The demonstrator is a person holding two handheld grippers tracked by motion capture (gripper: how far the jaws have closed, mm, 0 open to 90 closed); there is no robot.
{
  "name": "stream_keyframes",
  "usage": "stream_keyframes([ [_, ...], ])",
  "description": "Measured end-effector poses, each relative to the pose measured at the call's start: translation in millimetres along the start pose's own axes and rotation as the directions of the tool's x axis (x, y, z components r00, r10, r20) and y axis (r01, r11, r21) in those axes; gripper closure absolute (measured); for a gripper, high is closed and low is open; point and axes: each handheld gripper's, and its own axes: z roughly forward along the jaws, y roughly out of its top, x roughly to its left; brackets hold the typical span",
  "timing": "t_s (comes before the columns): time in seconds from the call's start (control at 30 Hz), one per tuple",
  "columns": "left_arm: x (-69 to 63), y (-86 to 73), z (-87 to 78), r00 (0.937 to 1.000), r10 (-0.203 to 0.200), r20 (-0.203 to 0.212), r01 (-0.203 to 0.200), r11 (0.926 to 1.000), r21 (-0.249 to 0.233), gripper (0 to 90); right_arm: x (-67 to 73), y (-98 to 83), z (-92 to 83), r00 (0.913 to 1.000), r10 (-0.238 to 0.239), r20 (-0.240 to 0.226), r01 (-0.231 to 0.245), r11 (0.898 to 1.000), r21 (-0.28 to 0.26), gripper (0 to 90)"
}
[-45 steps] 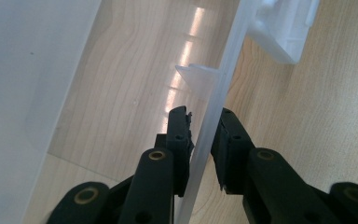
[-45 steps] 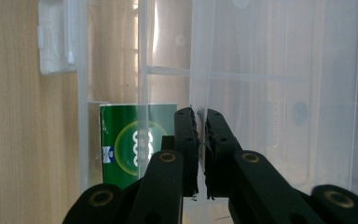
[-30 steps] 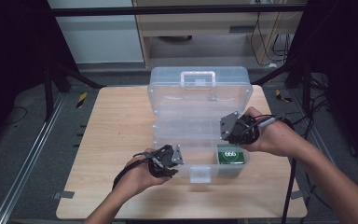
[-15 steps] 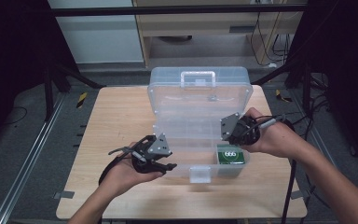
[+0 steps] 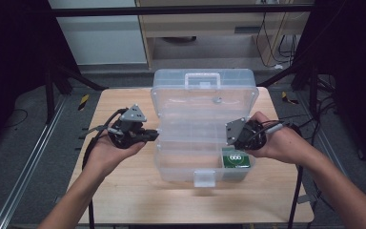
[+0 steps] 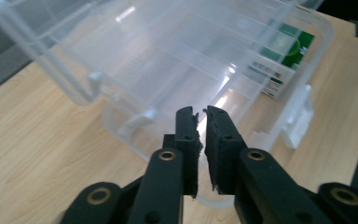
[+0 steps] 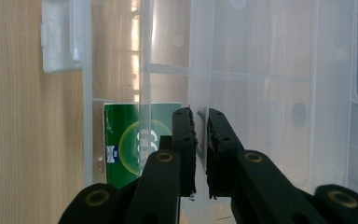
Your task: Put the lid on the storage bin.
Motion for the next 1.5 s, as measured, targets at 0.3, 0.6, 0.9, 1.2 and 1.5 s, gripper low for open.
stream_keyframes([
  [0.3, 19.3, 10.8, 1.0, 0.9981, -0.061, -0.004, 0.061, 0.9976, -0.034, 89.1, 3.5, 0.0, 0.1, 1.0, 0.001, 0.005, -0.001, 1.0, 0.005, 83.0],
  [0.6, 33.9, 15.9, 10.6, 0.9915, -0.128, 0.023, 0.129, 0.9902, -0.054, 89.8, 6.2, -0.1, 1.0, 1.0, -0.005, 0.006, 0.005, 1.0, 0.0, 82.4],
  [0.9, 40.7, 19.7, 15.2, 0.9839, -0.175, 0.037, 0.177, 0.981, -0.079, 90.0, 7.9, -0.8, 1.0, 0.9999, -0.011, 0.012, 0.011, 1.0, 0.003, 81.1],
  [1.2, 47.9, 18.1, 15.9, 0.9791, -0.201, 0.03, 0.203, 0.9748, -0.092, 90.0, 9.2, -1.5, 1.0, 0.9999, -0.006, 0.008, 0.006, 1.0, 0.003, 80.0],
  [1.5, 46.2, 18.3, 14.2, 0.9811, -0.193, 0.017, 0.194, 0.9765, -0.095, 90.0, 12.3, -1.8, 2.3, 1.0, -0.008, 0.001, 0.008, 1.0, 0.002, 82.3],
])
